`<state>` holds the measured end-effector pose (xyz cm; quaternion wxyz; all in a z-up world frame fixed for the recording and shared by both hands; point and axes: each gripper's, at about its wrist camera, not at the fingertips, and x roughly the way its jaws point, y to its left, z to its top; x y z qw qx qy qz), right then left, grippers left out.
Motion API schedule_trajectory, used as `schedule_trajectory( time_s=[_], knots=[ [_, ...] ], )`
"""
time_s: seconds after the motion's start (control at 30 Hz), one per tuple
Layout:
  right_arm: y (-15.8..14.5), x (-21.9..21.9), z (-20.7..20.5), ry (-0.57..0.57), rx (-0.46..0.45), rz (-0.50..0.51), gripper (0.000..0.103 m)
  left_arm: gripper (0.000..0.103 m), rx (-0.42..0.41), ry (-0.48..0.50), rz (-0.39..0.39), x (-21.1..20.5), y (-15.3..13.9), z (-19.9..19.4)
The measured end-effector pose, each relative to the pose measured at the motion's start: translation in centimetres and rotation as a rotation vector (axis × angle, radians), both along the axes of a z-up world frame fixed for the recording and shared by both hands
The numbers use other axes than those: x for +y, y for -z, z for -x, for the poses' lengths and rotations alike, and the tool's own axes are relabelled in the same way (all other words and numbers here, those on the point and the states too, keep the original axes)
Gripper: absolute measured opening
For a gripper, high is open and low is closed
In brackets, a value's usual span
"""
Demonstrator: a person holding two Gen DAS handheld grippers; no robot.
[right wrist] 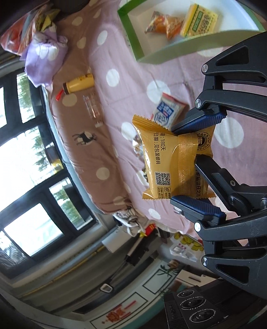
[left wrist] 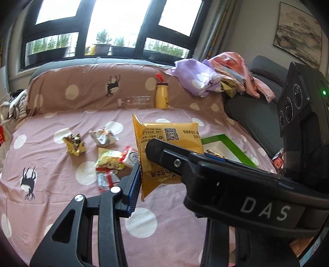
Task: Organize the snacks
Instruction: 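Carry the yellow cake packet into the green box and release it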
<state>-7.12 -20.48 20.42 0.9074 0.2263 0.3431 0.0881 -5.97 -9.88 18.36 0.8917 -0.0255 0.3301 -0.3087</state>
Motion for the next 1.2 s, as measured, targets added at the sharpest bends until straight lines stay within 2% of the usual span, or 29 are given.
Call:
schedule_trajectory(
  time_s=[0.2, 0.47, 0.93, 1.2],
  knots=[
    [-0.2, -4.3, 1.6, 0.1, -0.011, -0.022, 0.063, 0.041, -0.013, 0.098, -0.011, -4.6, -0.3, 0.1],
    [1.0, -9.4, 3.1, 0.24, 0.028, -0.057, 0.063, 0.041, 0.018, 0.227, -0.033, -9.6, 0.5, -0.4],
    [3.9, -15.5, 4.7, 0.448, 0.157, -0.077, 0.063, 0.041, 0.144, 0.429, -0.05, -17.1, 3.4, -1.1],
    [5.7, -17.8, 5.0, 0.51, 0.226, -0.105, 0.063, 0.041, 0.211, 0.488, -0.074, -19.7, 5.1, -1.6]
  ],
)
